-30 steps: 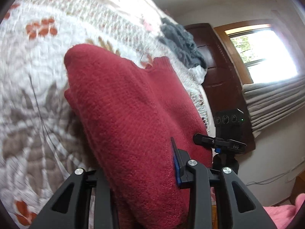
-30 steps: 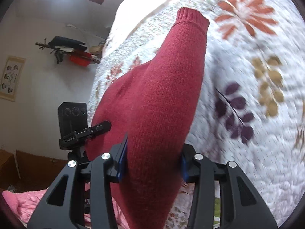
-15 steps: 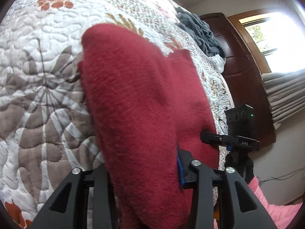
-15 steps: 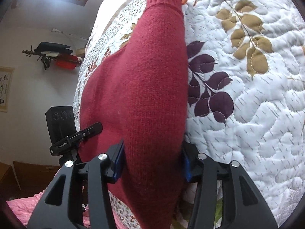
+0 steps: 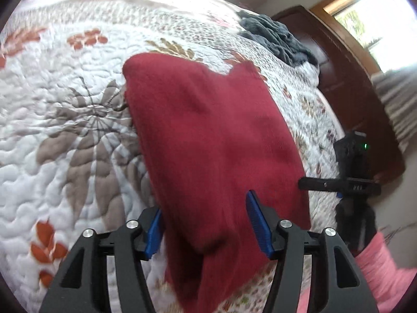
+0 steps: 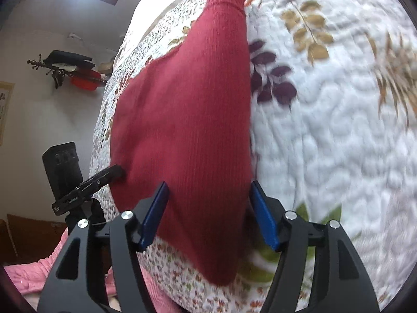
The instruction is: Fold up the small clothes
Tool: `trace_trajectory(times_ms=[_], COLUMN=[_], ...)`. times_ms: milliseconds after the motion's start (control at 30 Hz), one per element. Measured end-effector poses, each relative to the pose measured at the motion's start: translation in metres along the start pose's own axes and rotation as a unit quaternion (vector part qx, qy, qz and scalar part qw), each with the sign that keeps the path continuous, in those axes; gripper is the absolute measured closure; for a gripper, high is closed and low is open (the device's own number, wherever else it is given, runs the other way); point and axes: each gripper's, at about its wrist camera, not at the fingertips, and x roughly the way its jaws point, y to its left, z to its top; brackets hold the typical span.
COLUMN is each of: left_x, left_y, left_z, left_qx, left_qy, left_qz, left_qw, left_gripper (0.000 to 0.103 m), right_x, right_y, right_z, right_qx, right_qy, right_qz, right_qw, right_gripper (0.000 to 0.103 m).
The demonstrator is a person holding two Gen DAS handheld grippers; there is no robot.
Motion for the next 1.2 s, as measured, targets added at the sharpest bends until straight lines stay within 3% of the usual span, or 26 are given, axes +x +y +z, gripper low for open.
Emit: trace_trajectory(times_ms=[100,167,233,333,500,633,1200], left_x=[-0.007,-0.009,-0.011,-0.011,-0.003,0.005,0.003], left_y=[-0.008,-0.011,-0.013,-0.016,-0.007,0.007,0.012], left_z=[-0.015,-0.023,-0.031,-0.039,-0.048,-0.052,-0.061], left_qx=[0.012,0.012,0.014,0.022,0.013,-0.012,-0.02], left_qy=[-0.001,-0.001,0.0,0.006,0.02,0.03,0.032], left_qz=[0.019,0.029,0.039,0.057,0.08,0.076,0.079], left_qw=[0.9997,0.9995,0.9991,0.9981,0.9965,0.9966,0.9962], left_gripper=[0.042,0.042,0.043,0.044,0.044,0.043,0.042], right_x=[0.005,0.008,0.009,0.002,0.001,0.013,0.01], right_y=[-0.002,-0.003,-0.003,0.0,0.006,-0.002,-0.019], right_z=[-0.019,-0.031,-0.037,-0.041,-0.041,-0.042,-0.047], right_qx=[-0.003,-0.002,0.001,-0.001,-0.019,-0.01,0.016], right_qy=[0.01,0.017,0.018,0.007,0.006,0.017,0.007], right_qz=[-0.012,-0.009,-0.001,0.004,-0.014,-0.025,-0.029], right_qw=[1.0,1.0,1.0,1.0,1.0,0.999,0.999], right_gripper=[0.046,0.054,0.071,0.08,0.081,0.082,0.075])
